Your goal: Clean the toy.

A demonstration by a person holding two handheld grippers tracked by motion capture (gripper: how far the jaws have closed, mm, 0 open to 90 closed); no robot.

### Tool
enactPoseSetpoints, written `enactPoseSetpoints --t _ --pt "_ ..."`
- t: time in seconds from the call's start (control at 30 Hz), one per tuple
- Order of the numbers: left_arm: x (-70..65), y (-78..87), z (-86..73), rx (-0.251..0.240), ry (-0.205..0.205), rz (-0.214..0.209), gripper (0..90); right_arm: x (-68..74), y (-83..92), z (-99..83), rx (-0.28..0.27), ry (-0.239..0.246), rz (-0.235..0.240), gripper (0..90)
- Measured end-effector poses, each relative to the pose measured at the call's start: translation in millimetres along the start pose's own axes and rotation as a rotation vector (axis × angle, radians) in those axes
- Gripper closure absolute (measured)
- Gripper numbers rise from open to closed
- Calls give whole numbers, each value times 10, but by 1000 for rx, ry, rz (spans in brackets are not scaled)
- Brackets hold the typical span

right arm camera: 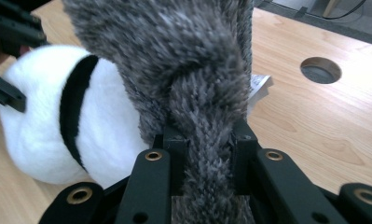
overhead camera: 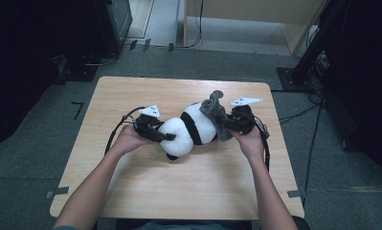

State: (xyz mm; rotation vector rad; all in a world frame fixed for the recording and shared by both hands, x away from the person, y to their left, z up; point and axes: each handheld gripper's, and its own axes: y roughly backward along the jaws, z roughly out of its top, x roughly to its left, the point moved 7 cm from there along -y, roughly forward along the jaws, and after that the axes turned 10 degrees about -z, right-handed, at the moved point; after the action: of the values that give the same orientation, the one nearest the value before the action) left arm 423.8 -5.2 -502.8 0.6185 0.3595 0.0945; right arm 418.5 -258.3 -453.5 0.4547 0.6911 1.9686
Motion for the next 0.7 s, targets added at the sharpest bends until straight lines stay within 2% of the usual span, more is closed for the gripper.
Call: enactPoseSetpoints --t 0.03,0.2,0.23,0.33,0.37,0.43,0.5,0.63,0.7 --pt "-50 9 14 -6 14 2 419 -3 54 19 -3 -7 -1 759" --pt "-124 69 68 -130 134 -11 492 52 287 118 -42 -11 3 759" --pt "-136 84 77 -144 142 -2 500 80 329 135 -47 -17 11 759" --pt "-179 119 122 -156 137 60 510 195 404 163 -54 -19 30 758" --pt "-191 140 148 -171 151 74 510 250 414 163 -50 -11 40 756" --pt "-219 187 205 -212 189 81 511 367 420 162 -45 8 54 751" --pt "-259 222 255 -248 198 99 511 495 429 160 -46 24 77 747" --pt "-321 212 290 -265 203 164 509 737 410 165 -45 62 111 749" --pt "-334 181 283 -280 224 165 508 849 372 156 -41 74 130 749"
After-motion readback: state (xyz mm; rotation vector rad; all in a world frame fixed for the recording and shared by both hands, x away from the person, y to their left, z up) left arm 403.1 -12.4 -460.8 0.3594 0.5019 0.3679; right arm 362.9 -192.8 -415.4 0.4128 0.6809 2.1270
